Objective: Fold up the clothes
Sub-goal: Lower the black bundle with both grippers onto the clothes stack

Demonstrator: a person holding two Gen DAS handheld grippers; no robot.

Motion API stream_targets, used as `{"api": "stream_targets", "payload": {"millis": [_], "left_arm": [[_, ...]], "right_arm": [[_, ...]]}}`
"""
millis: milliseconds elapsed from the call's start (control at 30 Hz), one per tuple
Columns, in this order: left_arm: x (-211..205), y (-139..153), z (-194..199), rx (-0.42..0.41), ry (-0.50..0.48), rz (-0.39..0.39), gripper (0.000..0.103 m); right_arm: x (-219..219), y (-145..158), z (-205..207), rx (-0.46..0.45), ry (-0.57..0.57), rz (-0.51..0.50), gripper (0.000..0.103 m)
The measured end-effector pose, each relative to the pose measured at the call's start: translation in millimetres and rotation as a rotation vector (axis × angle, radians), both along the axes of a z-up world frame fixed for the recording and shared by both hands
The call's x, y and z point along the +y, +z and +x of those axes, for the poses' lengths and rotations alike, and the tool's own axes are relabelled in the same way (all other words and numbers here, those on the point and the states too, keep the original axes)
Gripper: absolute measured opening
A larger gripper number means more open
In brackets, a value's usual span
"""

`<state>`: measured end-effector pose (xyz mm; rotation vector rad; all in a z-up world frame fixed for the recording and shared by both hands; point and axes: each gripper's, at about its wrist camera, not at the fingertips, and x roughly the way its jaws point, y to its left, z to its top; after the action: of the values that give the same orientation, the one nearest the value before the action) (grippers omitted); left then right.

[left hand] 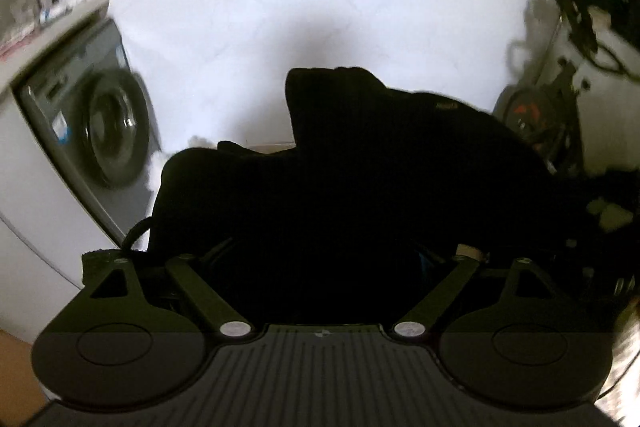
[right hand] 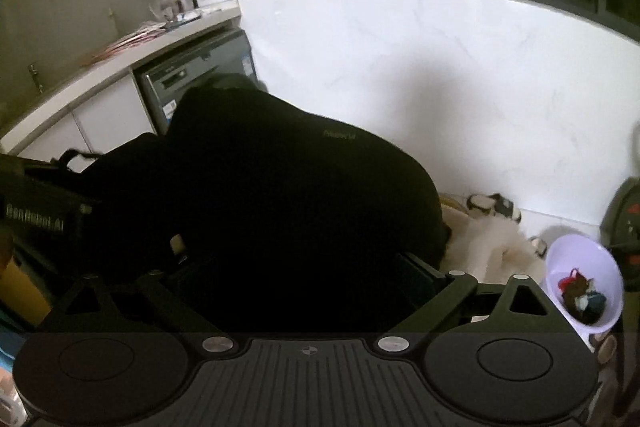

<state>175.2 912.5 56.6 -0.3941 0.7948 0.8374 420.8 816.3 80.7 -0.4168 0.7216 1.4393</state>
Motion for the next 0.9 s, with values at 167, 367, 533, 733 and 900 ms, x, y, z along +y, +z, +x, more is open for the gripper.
{"api": "stream_targets", "payload": {"millis": [167, 367, 533, 733, 900], "left_arm": [[14, -9, -1, -0.018, 0.028, -0.048, 0.096], [0, 3, 1, -0.046, 0.062, -0.025, 0.1], [-18, 23, -18, -0.099, 0.085, -0.009, 0.101], [-47, 41, -27, -0.08, 0.098, 0.075, 0.102], [-76, 48, -45, -0.095, 0.08, 0.076, 0.102]], "right_arm": [[8, -14, -1, 0.005, -0.003, -0.018, 0.094], [1, -16, -2, 0.03, -0.051, 0.015, 0.098], [-30, -1, 9, 0.143, -0.14, 0.075, 0.102], [-74, 20, 1, 0.159, -0.269, 0.135, 0.102], [-110, 24, -26, 0.207, -0.346, 0.136, 0.102]]}}
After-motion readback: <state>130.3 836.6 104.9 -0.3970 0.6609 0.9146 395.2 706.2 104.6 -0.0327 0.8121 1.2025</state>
